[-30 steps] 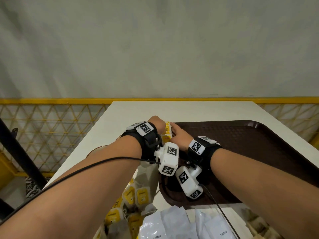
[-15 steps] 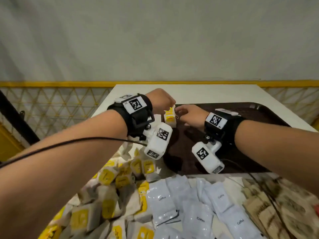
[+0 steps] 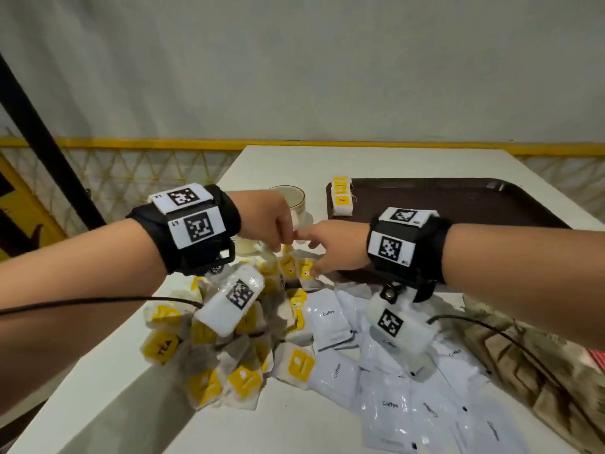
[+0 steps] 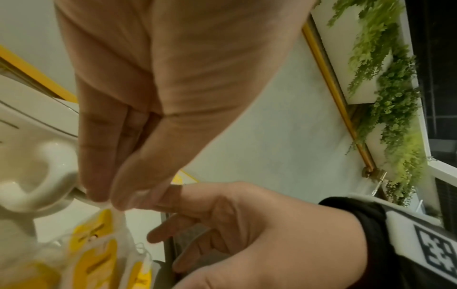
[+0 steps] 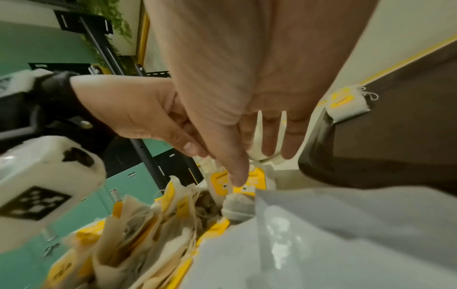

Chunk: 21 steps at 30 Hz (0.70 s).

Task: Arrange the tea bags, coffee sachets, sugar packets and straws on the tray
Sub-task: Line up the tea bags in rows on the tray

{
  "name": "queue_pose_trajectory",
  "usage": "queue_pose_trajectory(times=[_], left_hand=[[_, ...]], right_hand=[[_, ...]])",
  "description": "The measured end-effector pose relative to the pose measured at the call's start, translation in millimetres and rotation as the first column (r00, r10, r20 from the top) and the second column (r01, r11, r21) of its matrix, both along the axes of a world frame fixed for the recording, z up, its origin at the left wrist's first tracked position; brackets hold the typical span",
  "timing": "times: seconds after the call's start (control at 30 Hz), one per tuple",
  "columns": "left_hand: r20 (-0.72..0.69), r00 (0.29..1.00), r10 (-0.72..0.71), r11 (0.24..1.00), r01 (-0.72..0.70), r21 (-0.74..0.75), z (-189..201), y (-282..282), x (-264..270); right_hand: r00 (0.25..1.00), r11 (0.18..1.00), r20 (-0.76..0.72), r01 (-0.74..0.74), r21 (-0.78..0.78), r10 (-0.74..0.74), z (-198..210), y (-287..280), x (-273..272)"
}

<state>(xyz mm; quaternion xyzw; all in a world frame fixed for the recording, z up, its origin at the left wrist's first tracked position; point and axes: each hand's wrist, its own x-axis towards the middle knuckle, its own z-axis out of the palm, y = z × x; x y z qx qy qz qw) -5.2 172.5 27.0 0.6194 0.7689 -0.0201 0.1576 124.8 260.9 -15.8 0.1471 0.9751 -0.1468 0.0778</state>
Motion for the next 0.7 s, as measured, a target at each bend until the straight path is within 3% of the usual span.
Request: queue_pose_trajectory(times=[0.1, 0.23, 0.33, 0.5, 0.7], left_hand=[[0.030, 0.997, 0.072, 0.997, -0.071, -0.018, -6.7, -1.0, -5.6], [0.185, 0.968, 0.168, 0.985, -0.156, -0.077, -16.4, -1.5, -6.6], [0.176, 0.971, 0.163, 0.985, -0.149, -0.090, -22.0, 0.0, -3.2], [0.217, 0.968, 0.125, 0.992, -0.123, -0.021, -21.6, 0.3, -1.2], [0.389, 0.912, 0.132, 0.975, -0.190, 0.113, -13.2, -1.3, -2.3]], right_hand=[[1.000, 0.999, -0.004, 0.014, -0.038, -0.014, -0.4, -4.8, -7.6], [0.999, 0.996, 0.038, 0.019, 0.086, -0.022, -7.2, -5.9, -12.7], [0.998, 0.994, 0.007, 0.068, 0.089, -0.068, -11.2, -4.6, -11.8], [0.977, 0.985, -0.140, 0.155, -0.072, -0.163, -2.8, 5.4, 3.9], [0.917, 0.955, -0.287, 0.230, -0.190, -0.278, 9.4, 20.3, 38.9]])
